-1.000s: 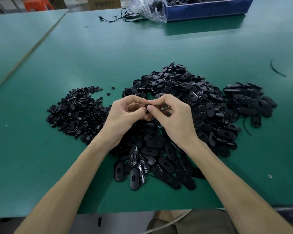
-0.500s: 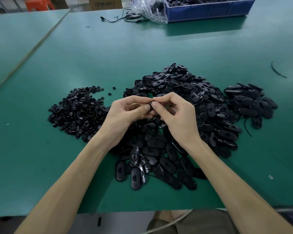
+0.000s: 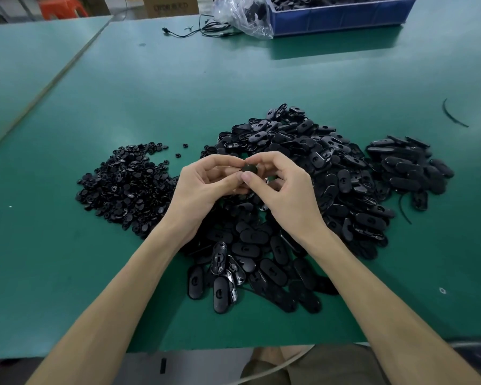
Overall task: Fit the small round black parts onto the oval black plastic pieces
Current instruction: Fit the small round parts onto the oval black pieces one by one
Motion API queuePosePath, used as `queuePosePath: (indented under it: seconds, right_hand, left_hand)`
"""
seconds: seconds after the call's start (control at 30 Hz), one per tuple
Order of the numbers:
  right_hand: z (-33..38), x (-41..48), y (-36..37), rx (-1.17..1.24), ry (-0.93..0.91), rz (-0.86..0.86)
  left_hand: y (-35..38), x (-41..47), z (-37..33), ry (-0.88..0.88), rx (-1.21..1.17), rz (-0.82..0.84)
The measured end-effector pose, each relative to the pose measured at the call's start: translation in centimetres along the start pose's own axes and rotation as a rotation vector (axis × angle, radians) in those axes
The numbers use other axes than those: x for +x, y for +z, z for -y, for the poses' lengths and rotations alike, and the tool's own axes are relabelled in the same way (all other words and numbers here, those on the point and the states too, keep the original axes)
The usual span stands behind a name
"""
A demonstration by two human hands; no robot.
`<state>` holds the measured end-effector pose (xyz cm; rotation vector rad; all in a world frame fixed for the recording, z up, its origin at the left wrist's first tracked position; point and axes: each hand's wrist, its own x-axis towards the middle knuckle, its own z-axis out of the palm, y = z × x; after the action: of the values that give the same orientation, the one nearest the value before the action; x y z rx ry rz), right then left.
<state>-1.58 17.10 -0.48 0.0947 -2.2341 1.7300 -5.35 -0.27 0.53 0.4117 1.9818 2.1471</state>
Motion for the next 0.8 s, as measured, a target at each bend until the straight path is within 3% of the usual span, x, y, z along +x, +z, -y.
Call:
queuePosePath:
  seconds: [0.43, 0.63, 0.8]
  right_hand:
    - [0.1, 0.4, -0.4, 0.024, 0.049, -0.075]
    - [-0.3, 0.5, -0.3, -0.019, 0.058, -0.023]
    - [-1.0, 0.6, 0.4, -0.229, -0.012, 0.038]
  left_hand:
    - [-0.5, 0.2, -0.6, 0.087, 0.224, 0.009]
    - [0.0, 0.7, -3.1, 0.155, 0.281, -0.182]
    - [5.5, 2.5, -6.4, 0.172, 0.478, 0.036]
